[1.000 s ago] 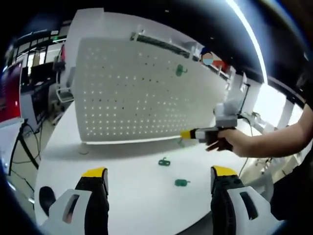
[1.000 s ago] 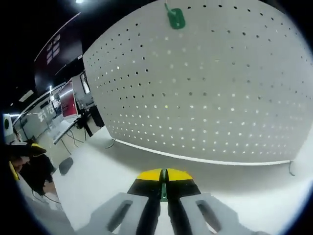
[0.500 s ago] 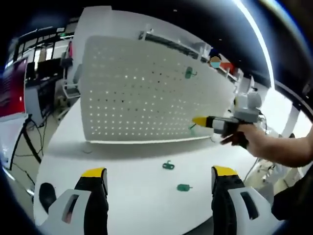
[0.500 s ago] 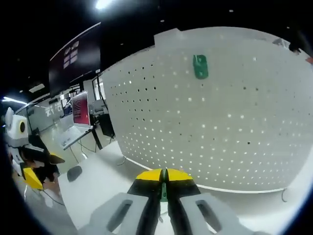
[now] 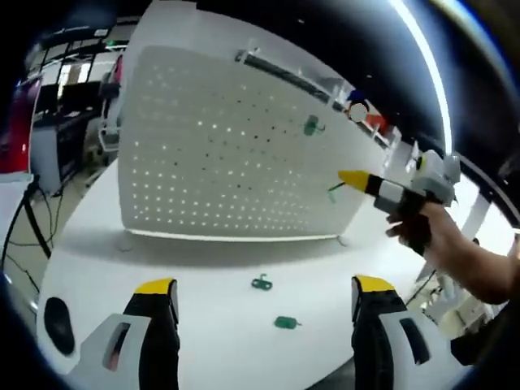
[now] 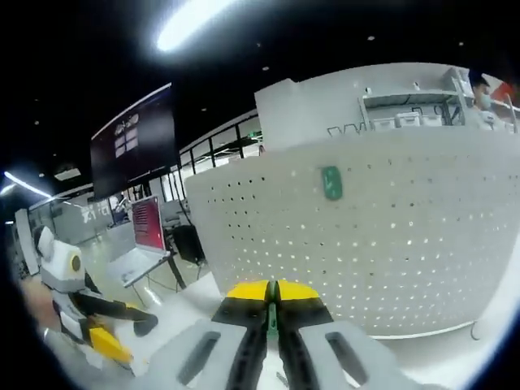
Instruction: Insert the hook assembly into the mounting plate slot until the hook locks in place.
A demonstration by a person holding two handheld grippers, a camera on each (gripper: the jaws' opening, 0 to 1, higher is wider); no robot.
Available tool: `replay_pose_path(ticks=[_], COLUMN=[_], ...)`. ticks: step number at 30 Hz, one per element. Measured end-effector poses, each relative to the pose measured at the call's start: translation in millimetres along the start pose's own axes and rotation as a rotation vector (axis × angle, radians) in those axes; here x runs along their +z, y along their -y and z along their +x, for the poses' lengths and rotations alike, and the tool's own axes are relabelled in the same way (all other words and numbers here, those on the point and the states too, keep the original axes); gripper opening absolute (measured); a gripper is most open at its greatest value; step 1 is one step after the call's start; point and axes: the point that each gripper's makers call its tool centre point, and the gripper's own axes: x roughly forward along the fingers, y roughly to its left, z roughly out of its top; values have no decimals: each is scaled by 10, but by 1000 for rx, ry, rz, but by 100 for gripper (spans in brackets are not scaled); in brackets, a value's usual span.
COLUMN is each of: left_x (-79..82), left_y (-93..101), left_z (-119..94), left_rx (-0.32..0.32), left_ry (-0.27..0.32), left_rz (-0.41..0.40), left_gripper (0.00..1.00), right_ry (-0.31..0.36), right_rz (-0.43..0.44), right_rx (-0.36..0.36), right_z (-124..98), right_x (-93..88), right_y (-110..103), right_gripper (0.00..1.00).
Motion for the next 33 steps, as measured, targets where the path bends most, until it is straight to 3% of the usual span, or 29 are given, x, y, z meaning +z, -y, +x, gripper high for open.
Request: replay_pose_path(ticks=[4, 6, 16, 20, 22, 27, 30, 33], left_x=[64, 110, 186, 200, 219, 209, 234, 246], left_y=[85, 139, 336, 416, 513, 543, 617, 611], left_z=[90, 129, 230, 227, 207, 186, 151, 140], left_rx=[-19, -35, -107, -148, -204, -225, -276, -276], left_ry=[-3, 1, 7, 12, 23, 32, 40, 45], left_rz=[3, 0, -35, -57, -116, -156, -188, -191], left_gripper=[87, 86, 74, 64, 57, 50, 39, 32], right_ry=[12, 16, 28, 32, 43, 64, 69, 67], right_rz=[41, 105, 195, 196, 187, 202, 191, 196], right_rx=[17, 57, 151, 176, 178, 197, 211, 226], right_z=[-52, -78, -205, -226, -238, -232, -240, -243], right_x=[9, -17, -195, -235, -241, -223, -227, -244], right_y=[-87, -217, -710, -854, -909, -1018, -1083, -1130], right_gripper=[0, 0, 0, 0, 0, 0, 0, 0])
